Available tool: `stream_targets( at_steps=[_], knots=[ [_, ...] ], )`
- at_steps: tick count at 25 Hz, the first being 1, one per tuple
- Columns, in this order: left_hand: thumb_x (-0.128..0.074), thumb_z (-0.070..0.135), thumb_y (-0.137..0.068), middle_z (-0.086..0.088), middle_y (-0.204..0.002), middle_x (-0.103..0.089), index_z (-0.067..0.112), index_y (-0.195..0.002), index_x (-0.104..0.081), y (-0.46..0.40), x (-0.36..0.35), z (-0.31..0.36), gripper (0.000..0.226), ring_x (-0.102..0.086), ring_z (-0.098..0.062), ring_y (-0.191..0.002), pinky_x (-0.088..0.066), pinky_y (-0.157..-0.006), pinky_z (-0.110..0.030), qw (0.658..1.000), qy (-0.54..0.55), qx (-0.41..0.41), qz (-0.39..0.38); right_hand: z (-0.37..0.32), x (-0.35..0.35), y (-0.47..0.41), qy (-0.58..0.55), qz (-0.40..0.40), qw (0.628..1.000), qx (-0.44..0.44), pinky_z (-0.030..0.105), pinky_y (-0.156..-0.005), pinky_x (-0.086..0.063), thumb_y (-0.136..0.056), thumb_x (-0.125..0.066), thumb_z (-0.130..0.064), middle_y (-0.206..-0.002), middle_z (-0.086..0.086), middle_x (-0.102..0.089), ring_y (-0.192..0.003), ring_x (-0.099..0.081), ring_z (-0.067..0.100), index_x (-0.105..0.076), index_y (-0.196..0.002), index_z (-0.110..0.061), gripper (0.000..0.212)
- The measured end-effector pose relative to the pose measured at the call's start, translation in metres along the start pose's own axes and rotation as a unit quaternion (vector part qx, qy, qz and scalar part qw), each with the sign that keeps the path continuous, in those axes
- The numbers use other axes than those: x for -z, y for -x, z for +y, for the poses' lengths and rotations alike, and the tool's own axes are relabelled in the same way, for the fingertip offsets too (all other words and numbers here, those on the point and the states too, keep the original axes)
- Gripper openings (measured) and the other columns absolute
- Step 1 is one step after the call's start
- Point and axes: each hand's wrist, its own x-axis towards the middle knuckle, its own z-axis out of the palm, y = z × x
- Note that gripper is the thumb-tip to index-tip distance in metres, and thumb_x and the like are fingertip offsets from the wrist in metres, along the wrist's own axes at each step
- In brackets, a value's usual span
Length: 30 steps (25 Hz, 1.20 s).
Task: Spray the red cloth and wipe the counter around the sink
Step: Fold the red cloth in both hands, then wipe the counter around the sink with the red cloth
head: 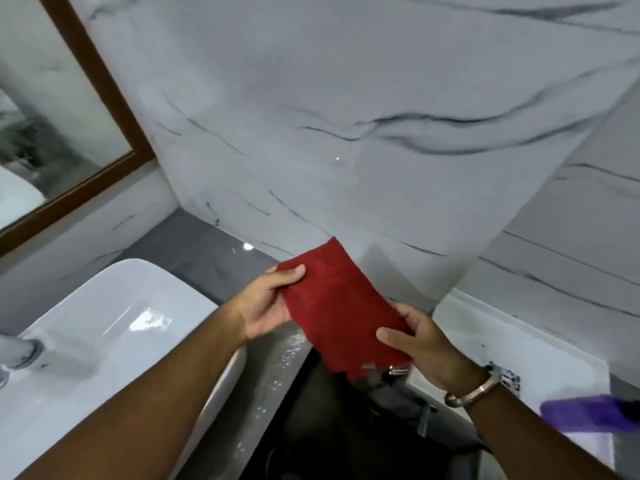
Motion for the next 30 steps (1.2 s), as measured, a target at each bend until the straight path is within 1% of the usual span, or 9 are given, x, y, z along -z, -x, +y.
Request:
stream_targets(
  at_steps=[4,6,8,11,14,17,20,25,30],
  knots=[
    [-0.063,-0.008,-0.081,-0.020,-0.107,-0.072,-0.004,-0.116,-0.066,0.001,0.102,0.017,0.035,-0.070,-0.031,-0.098,-0.059,-0.088,-0.047,0.976,-0.212,0.031,0.044,-0.001,-0.033,-0.062,0.119,0.015,0.993,-0.025,0.048,-0.076,-0.058,-0.081,-0.075,-0.011,-0.093,0.012,-0.075,-0.084,-0.071,0.028,-0.071,-0.099,-0.018,0.020],
    [-0.063,-0.014,-0.084,-0.010,-0.092,-0.073,0.004,-0.097,-0.070,-0.020,0.129,0.031,0.023,-0.069,-0.021,-0.087,-0.058,-0.086,-0.043,0.921,-0.384,-0.009,0.070,-0.001,-0.044,-0.095,0.212,0.041,0.976,0.015,0.044,-0.075,-0.059,-0.082,-0.074,-0.008,-0.087,0.005,-0.074,-0.080,-0.071,0.019,-0.072,-0.092,-0.025,0.020],
    [-0.071,-0.001,-0.085,-0.005,-0.103,-0.073,0.015,-0.102,-0.072,-0.041,0.147,0.041,0.023,-0.067,-0.018,-0.097,-0.054,-0.095,-0.045,0.823,-0.561,-0.039,0.079,0.003,-0.050,-0.117,0.316,0.048,0.944,0.077,0.032,-0.072,-0.056,-0.083,-0.073,-0.015,-0.091,-0.002,-0.072,-0.080,-0.068,0.008,-0.070,-0.096,-0.033,0.023],
    [-0.062,0.023,-0.095,0.000,-0.145,-0.055,0.028,-0.137,-0.056,-0.042,0.171,0.038,0.044,-0.049,-0.024,-0.132,-0.038,-0.114,-0.043,0.650,-0.742,0.036,0.162,0.033,-0.065,-0.133,0.574,-0.091,0.813,0.037,0.030,-0.091,-0.046,-0.083,-0.049,-0.064,-0.119,0.000,-0.065,-0.104,-0.060,0.010,-0.058,-0.127,-0.029,0.056],
    [-0.040,0.044,-0.100,-0.006,-0.145,-0.055,0.022,-0.142,-0.051,-0.010,0.186,0.014,0.048,-0.048,-0.029,-0.134,-0.029,-0.117,-0.047,0.558,-0.808,-0.033,0.185,0.087,-0.075,-0.143,0.707,-0.168,0.685,-0.052,0.037,-0.110,-0.035,-0.075,-0.010,-0.084,-0.148,0.009,-0.044,-0.133,-0.043,0.025,-0.038,-0.145,-0.020,0.098],
    [-0.023,0.055,-0.095,-0.017,-0.146,-0.054,0.017,-0.143,-0.051,0.005,0.195,-0.003,0.068,-0.043,-0.038,-0.139,-0.024,-0.117,-0.057,0.529,-0.817,-0.095,0.208,0.128,-0.092,-0.160,0.721,-0.129,0.681,0.006,0.044,-0.118,-0.020,-0.090,-0.029,-0.062,-0.161,0.012,-0.013,-0.147,-0.016,0.032,-0.012,-0.153,-0.018,0.079],
    [-0.017,0.063,-0.093,-0.021,-0.154,-0.042,0.017,-0.152,-0.039,-0.003,0.198,-0.008,0.078,-0.033,-0.040,-0.145,-0.015,-0.120,-0.059,0.517,-0.819,-0.091,0.231,0.153,-0.096,-0.194,0.714,-0.085,0.694,0.034,0.050,-0.119,-0.018,-0.088,-0.022,-0.058,-0.162,0.012,-0.010,-0.148,-0.010,0.032,-0.008,-0.152,-0.017,0.078],
    [-0.009,0.066,-0.092,-0.017,-0.160,-0.032,0.024,-0.156,-0.026,-0.007,0.203,-0.012,0.079,-0.022,-0.037,-0.150,-0.005,-0.122,-0.058,0.504,-0.814,-0.107,0.269,0.165,-0.127,-0.251,0.754,-0.018,0.652,0.075,0.054,-0.116,-0.021,-0.094,-0.027,-0.048,-0.160,0.016,-0.015,-0.146,-0.013,0.038,-0.015,-0.152,-0.025,0.063],
    [-0.018,0.064,-0.095,-0.018,-0.158,-0.038,0.025,-0.156,-0.029,-0.009,0.202,-0.017,0.073,-0.025,-0.036,-0.150,-0.007,-0.121,-0.061,0.493,-0.812,-0.106,0.293,0.184,-0.093,-0.185,0.740,-0.329,0.514,0.282,0.059,-0.115,-0.021,-0.092,-0.042,-0.048,-0.158,0.009,-0.027,-0.144,-0.019,0.038,-0.026,-0.148,-0.035,0.060]
  ],
)
